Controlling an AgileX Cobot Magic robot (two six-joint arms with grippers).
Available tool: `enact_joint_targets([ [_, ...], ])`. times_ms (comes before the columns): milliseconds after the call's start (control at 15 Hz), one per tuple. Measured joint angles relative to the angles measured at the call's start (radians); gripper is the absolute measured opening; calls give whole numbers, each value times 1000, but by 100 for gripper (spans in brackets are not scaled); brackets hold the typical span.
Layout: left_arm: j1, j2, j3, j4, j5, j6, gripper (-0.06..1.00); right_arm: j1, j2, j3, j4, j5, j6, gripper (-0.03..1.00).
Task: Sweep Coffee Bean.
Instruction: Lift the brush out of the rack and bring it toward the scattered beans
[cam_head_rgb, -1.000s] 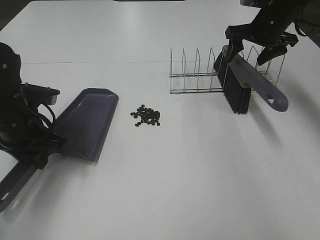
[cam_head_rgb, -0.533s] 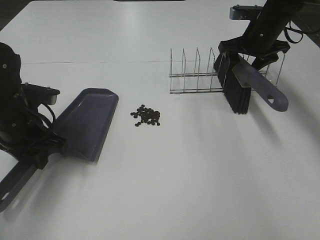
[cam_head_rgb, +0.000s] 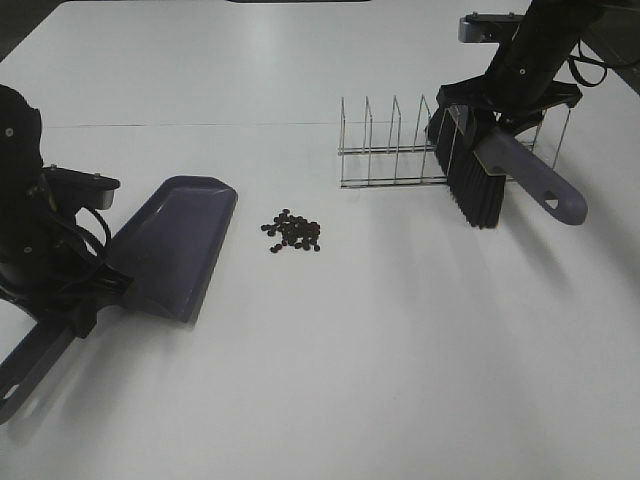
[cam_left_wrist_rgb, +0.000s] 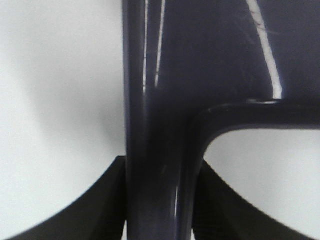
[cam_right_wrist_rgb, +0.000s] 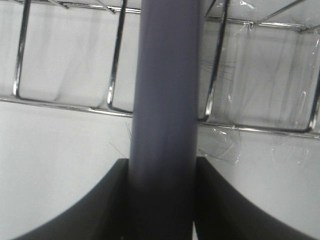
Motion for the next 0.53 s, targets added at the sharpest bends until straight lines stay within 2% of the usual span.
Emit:
enact_joint_targets([
  [200, 0, 0, 0, 0, 0, 0, 33, 0, -2, 0, 0, 11, 0, 31],
  [533, 0, 0, 0, 30, 1, 0, 33, -2, -129, 0, -35, 110, 1, 31],
])
